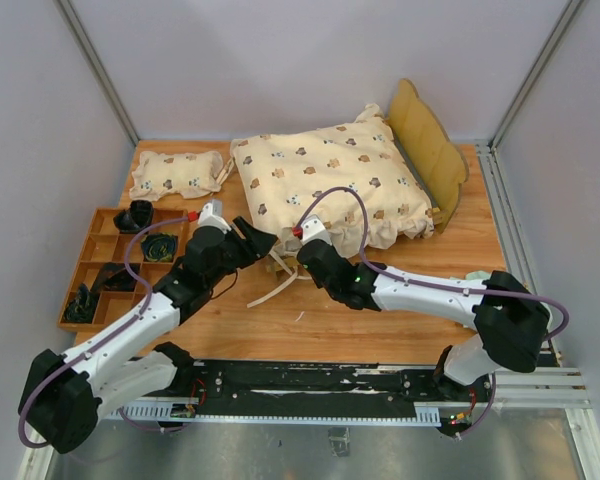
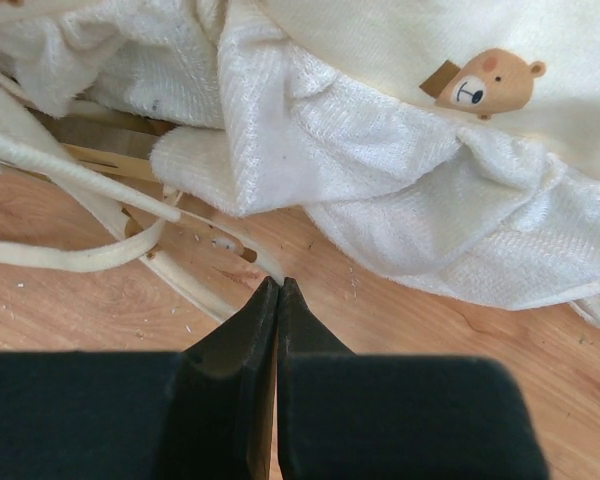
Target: Set up the pet bed
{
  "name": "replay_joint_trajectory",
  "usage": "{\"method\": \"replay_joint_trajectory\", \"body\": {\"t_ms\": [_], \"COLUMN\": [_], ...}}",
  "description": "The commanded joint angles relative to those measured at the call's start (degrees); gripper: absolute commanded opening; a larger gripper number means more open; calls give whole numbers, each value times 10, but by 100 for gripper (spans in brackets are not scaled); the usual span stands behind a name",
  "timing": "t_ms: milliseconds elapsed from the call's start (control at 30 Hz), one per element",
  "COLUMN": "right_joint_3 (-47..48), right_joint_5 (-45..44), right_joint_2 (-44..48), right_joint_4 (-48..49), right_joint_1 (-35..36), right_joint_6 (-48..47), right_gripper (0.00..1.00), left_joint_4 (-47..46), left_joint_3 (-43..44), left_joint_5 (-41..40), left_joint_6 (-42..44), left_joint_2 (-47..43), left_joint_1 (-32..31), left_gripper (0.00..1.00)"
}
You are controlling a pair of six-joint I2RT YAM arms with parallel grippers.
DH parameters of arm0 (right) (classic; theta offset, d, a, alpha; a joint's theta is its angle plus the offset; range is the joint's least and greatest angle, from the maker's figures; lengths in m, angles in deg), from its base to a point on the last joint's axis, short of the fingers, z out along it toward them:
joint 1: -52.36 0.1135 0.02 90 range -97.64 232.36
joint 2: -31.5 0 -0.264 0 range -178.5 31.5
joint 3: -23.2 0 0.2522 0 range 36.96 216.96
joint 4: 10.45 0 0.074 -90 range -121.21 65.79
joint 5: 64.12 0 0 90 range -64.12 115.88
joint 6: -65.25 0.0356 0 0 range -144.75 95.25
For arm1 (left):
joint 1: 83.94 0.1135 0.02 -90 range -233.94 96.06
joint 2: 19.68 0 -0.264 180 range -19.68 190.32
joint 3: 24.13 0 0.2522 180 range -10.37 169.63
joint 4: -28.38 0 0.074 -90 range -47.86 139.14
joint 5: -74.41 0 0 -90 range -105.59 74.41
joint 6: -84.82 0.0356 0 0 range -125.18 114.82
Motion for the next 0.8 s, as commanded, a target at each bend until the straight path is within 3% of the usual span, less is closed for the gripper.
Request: {"method": "replay_joint_trajectory", "body": {"t_ms": [0,200,433,533,667,767], "right_joint_3": [9,8,26,33,41,47], "right_joint_5": [2,-6,-9,-9,-16,-22], "right_joint_2": [-4,-7,-18,-24,-30,-33], "right_joint_4": [-15,-21,-42,-44,-49,-46], "right_joint_1": [-5,-4,-2,-1,0,0], "right_joint_6": [10,6,6,5,-1,-18], "right_gripper": [0,0,0,0,0,0], "left_joint_4": [53,53,37,7,-4,-8], "left_joint_3": [9,3,22,18,23,27], "left_joint_5": [-26,-46,-44,-31,-20,-9], "left_joint_6": [10,10,-2,-12,-18,-19], "left_joint_2": [-20,-21,23,33,34,21], "left_joint_1": [3,3,3,3,3,3], "left_gripper": [62,69,60,51,20,7]}}
